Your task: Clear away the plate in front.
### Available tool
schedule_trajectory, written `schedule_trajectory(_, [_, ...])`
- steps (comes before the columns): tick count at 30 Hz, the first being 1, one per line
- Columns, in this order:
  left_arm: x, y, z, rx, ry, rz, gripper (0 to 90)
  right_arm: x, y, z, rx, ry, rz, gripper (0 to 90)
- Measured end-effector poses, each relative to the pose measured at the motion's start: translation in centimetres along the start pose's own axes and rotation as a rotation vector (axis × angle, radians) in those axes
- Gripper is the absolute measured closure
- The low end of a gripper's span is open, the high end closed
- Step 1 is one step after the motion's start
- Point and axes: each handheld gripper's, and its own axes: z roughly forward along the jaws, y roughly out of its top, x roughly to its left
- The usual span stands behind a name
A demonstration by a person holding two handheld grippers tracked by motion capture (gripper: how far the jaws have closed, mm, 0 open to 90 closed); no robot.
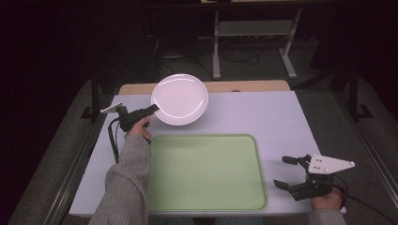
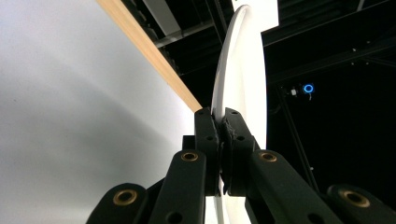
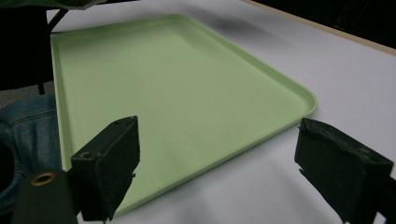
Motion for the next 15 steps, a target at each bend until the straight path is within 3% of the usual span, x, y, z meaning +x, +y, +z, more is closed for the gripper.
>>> schedule_trajectory(15, [0.8,-1.1,-3.0,0.004,0.024,0.015,86.8,0.1,0.0,0.2,0.008,-0.002,-0.001,13.2])
